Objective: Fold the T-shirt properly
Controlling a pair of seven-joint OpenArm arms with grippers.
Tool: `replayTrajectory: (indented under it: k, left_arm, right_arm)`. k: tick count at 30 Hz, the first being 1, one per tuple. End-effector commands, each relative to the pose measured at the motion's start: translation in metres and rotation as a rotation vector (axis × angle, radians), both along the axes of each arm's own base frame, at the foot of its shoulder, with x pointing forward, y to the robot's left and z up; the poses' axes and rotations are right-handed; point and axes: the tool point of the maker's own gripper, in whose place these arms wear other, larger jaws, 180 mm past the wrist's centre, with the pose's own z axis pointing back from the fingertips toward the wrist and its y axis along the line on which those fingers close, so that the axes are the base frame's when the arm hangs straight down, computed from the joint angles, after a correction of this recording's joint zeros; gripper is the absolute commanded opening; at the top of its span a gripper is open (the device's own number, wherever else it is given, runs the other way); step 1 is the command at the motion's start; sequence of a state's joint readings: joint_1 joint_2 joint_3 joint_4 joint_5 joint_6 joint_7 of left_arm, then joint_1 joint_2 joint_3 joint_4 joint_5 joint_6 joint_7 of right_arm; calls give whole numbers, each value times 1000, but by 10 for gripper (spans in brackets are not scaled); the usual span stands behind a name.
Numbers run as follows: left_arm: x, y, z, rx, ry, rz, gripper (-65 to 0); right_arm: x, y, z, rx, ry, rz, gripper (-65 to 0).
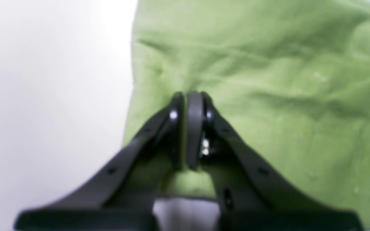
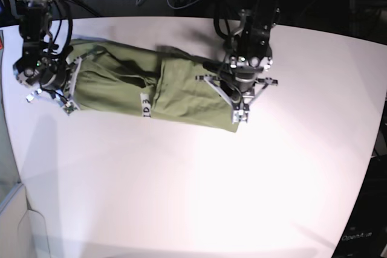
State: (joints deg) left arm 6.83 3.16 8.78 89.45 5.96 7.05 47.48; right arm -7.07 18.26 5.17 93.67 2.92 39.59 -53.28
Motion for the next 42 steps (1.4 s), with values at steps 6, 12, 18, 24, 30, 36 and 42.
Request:
replayTrajectory:
  k: [6,12,18,24,30,36,42]
  left_arm:
    - [-9,-2,-7,-4,50,-4,-627]
    - [-18,-3,-12,-5,70,-4,-627]
    - [-29,-1,-17,-3,91,-4,-627]
    - [-30,-1,-18,-3,93,-4,-627]
    - [-31,-1,-18,-3,94,-4,-627]
    - [-37,-2,-21,-3,107,-5,-628]
    - [-37,-2,-21,-3,107,-5,-628]
  right_arm:
    - [11,-31,68,-143,-119,-66,-641]
    - [-5,-40,65,-110,-98,-200,-640]
    - [-27,-32,47,-15,-54,-349,-472]
    - [-35,-27,40,35,-45,-422,-241]
    - [-43,-35,35,49,-9,-492,-132]
    - [-44,-32,8,94,71,-495,-29]
    - [-35,-30,4,117,77,-498,0]
